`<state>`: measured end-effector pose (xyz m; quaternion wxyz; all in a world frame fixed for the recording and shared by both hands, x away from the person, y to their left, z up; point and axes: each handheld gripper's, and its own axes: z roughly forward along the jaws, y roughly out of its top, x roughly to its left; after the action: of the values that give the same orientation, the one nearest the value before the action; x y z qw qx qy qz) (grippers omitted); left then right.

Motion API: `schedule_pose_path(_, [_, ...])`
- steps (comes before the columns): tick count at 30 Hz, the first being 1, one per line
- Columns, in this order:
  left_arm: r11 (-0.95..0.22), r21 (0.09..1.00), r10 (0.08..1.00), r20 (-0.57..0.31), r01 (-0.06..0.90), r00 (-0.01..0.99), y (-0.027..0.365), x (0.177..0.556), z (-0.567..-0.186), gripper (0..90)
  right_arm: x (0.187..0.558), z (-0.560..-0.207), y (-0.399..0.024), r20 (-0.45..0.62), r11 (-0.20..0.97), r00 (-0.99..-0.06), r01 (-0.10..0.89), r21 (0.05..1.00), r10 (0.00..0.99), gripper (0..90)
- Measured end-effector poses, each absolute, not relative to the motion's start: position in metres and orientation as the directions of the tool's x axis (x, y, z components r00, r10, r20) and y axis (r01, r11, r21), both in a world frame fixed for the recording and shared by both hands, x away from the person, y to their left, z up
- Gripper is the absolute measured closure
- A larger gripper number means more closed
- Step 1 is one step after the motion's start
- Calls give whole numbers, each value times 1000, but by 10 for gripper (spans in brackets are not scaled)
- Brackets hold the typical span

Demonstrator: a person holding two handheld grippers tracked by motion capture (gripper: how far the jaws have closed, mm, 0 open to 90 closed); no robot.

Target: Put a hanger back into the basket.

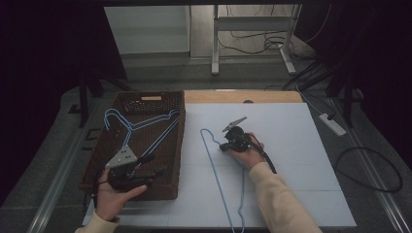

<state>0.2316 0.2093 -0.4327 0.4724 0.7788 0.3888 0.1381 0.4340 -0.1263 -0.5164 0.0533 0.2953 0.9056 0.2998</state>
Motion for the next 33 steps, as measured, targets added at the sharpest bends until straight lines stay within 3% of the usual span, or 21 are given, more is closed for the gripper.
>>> schedule_pose_path(11, [-260, 837, 731, -155, 481, 664, 207, 232, -435, 362, 438, -514, -138, 54, 632, -783, 538, 558, 620, 900])
schedule_pose_path(33, [-265, 836, 726, -156, 481, 670, 204, 232, -436, 361, 428, -505, -200, 32, 560, -658, 664, 494, 752, 900])
